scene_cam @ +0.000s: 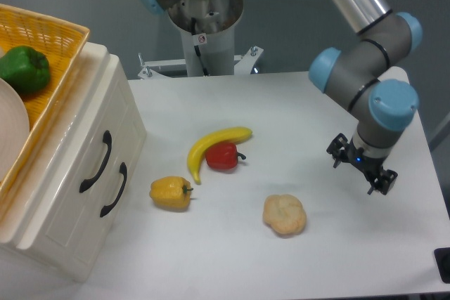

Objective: Slide the top white drawer open
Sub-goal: 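Move the gripper across the table toward the cabinet's upper drawer handle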

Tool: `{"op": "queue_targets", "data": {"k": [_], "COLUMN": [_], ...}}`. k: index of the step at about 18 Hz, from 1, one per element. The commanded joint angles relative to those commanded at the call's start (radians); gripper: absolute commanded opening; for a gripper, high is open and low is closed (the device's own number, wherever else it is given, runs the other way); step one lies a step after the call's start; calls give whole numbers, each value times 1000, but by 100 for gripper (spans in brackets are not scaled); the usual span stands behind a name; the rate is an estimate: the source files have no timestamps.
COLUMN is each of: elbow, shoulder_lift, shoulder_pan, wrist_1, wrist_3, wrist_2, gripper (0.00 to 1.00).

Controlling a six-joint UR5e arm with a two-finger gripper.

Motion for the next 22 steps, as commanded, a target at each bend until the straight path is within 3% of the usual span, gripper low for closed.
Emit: {"op": "queue_targets", "data": {"k": [2, 8, 11, 15, 19, 22], "elbow": [-40, -40, -23, -2, 13, 70], "shoulder_lift": [34, 83, 112, 118, 128, 129], "shoulder_pan": [-26, -173, -250, -342, -400, -419], "wrist_1": [-2, -20, -103, -138, -185, -290], "wrist_3": [-99, -392, -535, -702, -772, -787], "wrist_2": [2, 15, 15, 14, -6, -90], "gripper": [100, 100, 100, 100, 100, 100]}}
